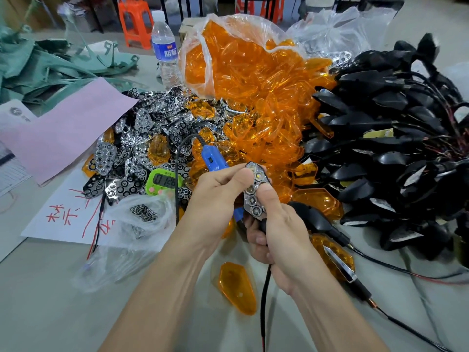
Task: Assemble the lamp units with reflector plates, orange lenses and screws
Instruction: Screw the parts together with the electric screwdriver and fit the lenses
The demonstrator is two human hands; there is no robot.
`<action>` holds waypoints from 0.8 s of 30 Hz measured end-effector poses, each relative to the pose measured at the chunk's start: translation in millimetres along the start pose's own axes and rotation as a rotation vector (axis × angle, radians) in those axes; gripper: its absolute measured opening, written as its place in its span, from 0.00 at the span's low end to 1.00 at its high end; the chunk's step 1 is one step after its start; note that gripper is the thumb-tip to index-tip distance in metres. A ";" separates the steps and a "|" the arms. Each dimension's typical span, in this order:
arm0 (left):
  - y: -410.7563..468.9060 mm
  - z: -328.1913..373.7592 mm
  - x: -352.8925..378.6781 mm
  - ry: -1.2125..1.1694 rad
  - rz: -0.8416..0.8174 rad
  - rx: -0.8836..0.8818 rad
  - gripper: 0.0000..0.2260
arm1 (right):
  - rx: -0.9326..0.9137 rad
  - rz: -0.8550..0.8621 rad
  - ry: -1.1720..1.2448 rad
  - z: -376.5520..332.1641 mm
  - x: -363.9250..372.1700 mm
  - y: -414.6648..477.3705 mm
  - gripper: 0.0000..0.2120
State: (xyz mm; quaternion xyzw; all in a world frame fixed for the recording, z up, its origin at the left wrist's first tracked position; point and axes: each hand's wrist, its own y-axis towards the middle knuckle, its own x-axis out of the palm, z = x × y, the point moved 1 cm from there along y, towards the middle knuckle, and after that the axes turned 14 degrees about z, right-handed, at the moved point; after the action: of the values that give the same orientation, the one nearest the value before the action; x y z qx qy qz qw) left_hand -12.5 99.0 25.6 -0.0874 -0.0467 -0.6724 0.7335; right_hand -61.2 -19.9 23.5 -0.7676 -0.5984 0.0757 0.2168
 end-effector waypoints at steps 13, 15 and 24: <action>4.5 -7.7 -0.9 0.165 0.020 0.044 0.14 | 0.080 0.009 -0.011 3.8 0.5 4.8 0.21; 6.1 -6.2 -0.8 0.199 0.025 0.080 0.13 | 0.074 0.026 -0.010 4.1 0.5 2.7 0.22; 20.1 12.9 12.7 0.208 -0.012 -0.036 0.11 | 0.106 0.108 -0.027 1.7 -22.8 6.8 0.23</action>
State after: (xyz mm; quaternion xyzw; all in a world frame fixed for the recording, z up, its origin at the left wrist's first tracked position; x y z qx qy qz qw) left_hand 9.3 90.7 39.3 -0.0301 0.0411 -0.6829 0.7287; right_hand -62.0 -42.4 15.7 -0.7851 -0.5543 0.1291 0.2445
